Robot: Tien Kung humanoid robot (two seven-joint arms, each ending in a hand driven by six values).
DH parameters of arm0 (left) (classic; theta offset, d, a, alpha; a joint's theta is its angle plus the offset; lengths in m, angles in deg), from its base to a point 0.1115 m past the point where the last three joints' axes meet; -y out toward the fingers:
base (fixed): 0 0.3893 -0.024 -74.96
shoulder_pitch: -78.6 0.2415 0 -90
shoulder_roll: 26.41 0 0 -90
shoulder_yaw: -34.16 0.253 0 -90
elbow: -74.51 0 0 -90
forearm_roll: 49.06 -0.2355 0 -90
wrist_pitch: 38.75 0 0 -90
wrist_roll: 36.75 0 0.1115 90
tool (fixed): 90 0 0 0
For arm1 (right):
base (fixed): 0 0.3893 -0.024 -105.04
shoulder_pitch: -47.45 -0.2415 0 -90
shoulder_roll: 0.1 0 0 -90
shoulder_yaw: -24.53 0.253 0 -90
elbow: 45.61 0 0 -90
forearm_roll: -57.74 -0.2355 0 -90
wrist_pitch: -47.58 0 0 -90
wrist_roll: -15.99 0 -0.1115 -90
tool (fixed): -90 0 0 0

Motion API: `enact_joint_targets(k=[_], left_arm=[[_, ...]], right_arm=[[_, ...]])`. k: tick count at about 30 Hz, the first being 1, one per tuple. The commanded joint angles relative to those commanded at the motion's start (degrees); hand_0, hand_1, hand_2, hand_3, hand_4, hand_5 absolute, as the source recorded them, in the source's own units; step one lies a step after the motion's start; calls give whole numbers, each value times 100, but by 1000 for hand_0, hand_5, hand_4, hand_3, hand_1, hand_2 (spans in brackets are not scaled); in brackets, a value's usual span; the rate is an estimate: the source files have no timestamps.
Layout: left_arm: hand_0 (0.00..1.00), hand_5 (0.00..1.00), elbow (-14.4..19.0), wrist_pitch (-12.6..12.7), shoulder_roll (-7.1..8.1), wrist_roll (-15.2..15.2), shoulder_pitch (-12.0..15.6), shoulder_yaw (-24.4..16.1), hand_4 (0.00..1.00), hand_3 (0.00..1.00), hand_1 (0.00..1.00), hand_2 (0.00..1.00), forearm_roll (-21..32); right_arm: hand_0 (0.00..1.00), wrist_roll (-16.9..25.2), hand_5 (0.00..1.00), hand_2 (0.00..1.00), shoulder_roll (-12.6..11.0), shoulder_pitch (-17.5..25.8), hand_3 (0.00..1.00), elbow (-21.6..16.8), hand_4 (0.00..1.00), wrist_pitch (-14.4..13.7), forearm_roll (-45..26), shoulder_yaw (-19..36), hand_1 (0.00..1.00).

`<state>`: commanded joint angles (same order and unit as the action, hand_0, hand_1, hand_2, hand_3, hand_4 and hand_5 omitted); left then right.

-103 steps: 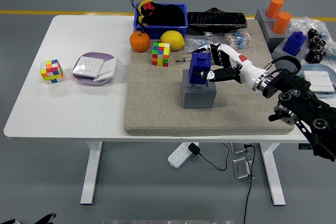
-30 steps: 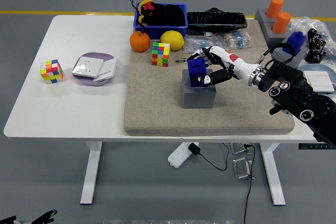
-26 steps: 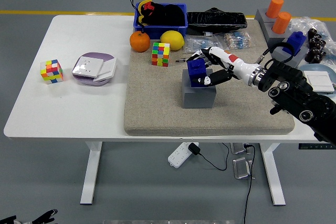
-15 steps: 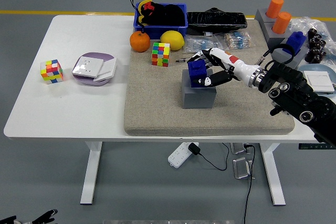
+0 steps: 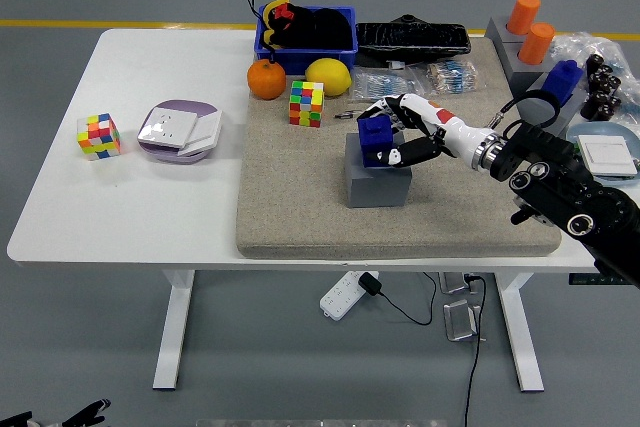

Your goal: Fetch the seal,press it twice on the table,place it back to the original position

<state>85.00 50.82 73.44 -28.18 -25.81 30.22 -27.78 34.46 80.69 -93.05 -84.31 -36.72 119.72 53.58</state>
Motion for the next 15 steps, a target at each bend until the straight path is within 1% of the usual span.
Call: enact_joint_targets(k=[4,5,10,11,15], left_arm=[[813,416,-1,-2,-1,1,4,10,700,802,790,766,9],[813,416,-1,-4,-1,2,5,11,700,803,791,767,11],[813,416,0,-3,-2,0,5,1,700,803,791,767,3],[813,415,0,-3,-2,-1,4,-6,700,803,790,766,-3],[813,415,1,-2,-4,-2,5,-13,700,803,790,766,-8]], right_arm=[[571,-7,2,460,-1,3,449,6,743,17,-5,-2,444],[612,-6,2,541,0,4,546,8,823,21,-4,-3,519],[612,-2,2,541,4,10,546,20,823,73,4,2,519],[678,-2,2,636,4,10,619,21,888,78,5,2,624],[678,-10,2,636,5,15,619,23,888,107,18,7,624]])
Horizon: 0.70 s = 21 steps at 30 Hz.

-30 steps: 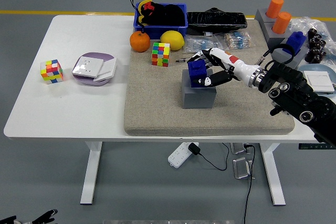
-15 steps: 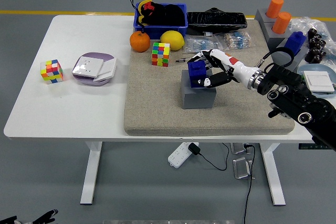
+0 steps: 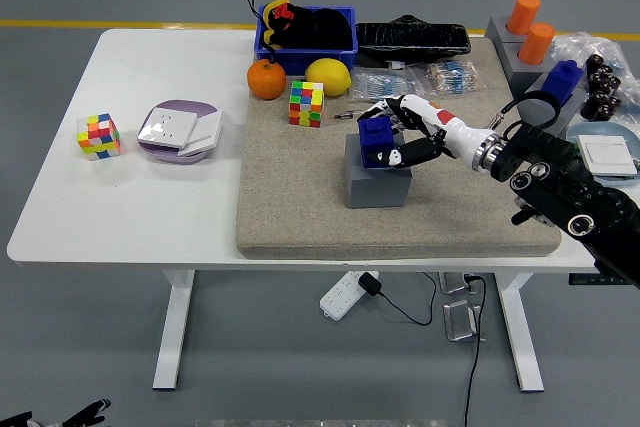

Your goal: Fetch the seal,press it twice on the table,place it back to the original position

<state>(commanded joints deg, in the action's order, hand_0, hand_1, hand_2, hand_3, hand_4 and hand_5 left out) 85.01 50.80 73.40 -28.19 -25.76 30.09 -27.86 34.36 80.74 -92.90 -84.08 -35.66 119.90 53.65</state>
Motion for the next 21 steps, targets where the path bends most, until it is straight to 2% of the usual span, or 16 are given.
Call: enact_joint_targets(k=[1,2,21], left_arm=[[813,415,0,-1,0,1,1,-1,700,803,790,766,-1],[813,415,0,-1,-1,1,3,0,700,803,790,766,0],[813,415,1,-3,3,4,1,13,699,803,791,766,10]], right_arm=[[678,0,2,636,0,1,619,0,888,2,-2,2,624],[757,0,2,718,0,1,711,0,929,-2,0,6,724],[808,11,2,756,2,-14,750,0,995,-81,34,67,775]])
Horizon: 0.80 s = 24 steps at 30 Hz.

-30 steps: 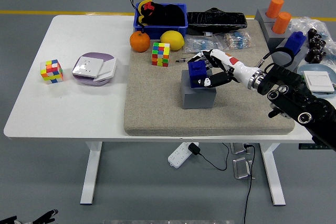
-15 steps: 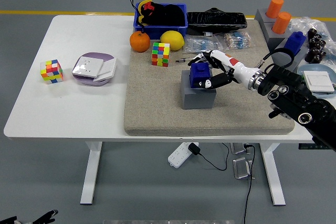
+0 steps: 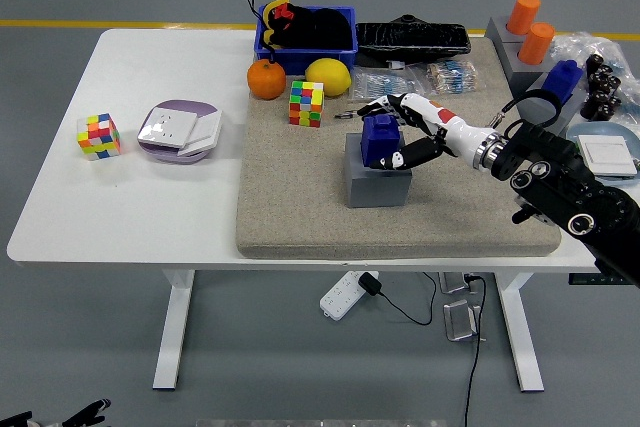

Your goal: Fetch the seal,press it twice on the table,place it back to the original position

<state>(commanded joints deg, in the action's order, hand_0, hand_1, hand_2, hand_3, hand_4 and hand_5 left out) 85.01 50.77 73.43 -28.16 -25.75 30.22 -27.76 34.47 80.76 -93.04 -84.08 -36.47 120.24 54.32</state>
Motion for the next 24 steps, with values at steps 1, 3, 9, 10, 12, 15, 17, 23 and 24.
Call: enact_joint_targets(k=[1,3,9,10,12,15,17,23,24], left_arm=[[813,415,0,0,0,0,0,2,699,803,791,766,3],[813,415,1,0,-1,-1,1,-3,699,803,791,766,-1],[813,416,-1,1,-3,0,14,8,699,803,790,767,15],[813,416,-1,1,-3,0,13,9,699,803,790,767,20],[813,415,-1,1,-3,-2,11,-4,699,803,790,767,13],[813,415,-3,3,1,-3,13,2,699,803,790,767,25],[811,416,-3,2,1,-3,15,11,699,803,790,767,33],[812,416,-1,6,-3,-9,21,-43,699,803,790,767,4],[812,416,-1,7,-3,-9,23,-52,699,803,790,767,0]], right_arm=[[808,0,2,756,-1,0,750,0,995,-1,-1,3,775],[808,0,2,756,-4,7,750,3,995,-3,4,20,775],[814,-17,2,757,-20,19,752,-20,998,-12,11,72,773],[814,-26,2,757,-26,18,752,-36,998,-12,23,76,773],[816,-47,2,758,-46,23,752,-80,998,-2,31,104,775],[816,-82,2,758,-79,35,752,-163,998,31,44,159,775],[890,-96,83,782,-95,38,786,-207,998,49,45,189,832],[936,-244,196,864,-183,97,894,-447,998,132,110,413,899],[936,-275,196,864,-202,111,894,-490,998,145,132,446,899]])
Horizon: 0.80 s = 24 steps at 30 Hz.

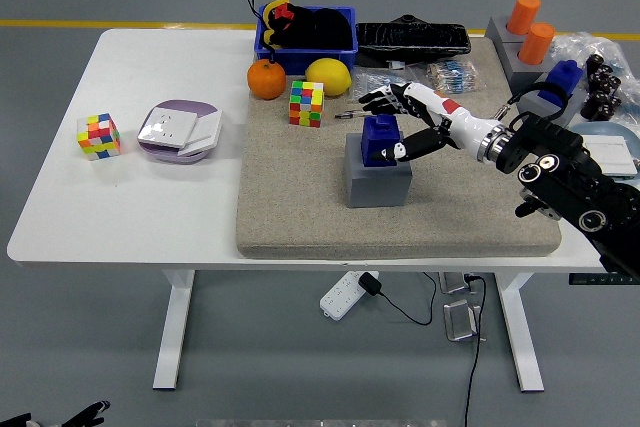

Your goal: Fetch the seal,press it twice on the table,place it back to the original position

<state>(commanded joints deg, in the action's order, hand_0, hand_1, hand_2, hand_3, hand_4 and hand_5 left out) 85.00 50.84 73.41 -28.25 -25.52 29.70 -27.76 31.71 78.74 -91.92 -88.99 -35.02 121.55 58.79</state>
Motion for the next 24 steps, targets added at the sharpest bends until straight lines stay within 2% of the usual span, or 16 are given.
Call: enact_joint_targets(k=[4,5,10,11,17,23,24], left_arm=[[812,416,-4,0,5,1,19,13,699,803,790,767,32],[812,415,-7,-2,4,3,25,40,699,803,790,766,59],[812,415,-5,-7,-11,3,38,40,699,803,790,766,62],[812,417,-3,-5,-12,0,34,22,699,803,789,766,47],[812,417,7,6,-2,-16,5,-96,699,803,790,766,-32],[812,417,-16,-24,-4,2,56,93,699,803,790,766,172],[812,417,-17,-26,-4,4,60,95,699,803,791,766,175]], right_arm=[[936,-87,196,864,-102,60,894,-157,998,15,150,128,899],[951,-102,266,916,-128,72,945,-173,998,23,170,156,925],[951,-138,266,916,-235,178,945,-216,998,27,292,340,925],[961,-150,297,923,-265,215,943,-245,998,31,324,393,932],[961,-341,297,923,-718,640,943,-639,998,121,718,950,932],[968,-510,318,931,-1221,1145,956,-813,998,184,797,1745,940],[972,-527,350,948,-1296,1225,965,-835,998,184,788,1875,955]])
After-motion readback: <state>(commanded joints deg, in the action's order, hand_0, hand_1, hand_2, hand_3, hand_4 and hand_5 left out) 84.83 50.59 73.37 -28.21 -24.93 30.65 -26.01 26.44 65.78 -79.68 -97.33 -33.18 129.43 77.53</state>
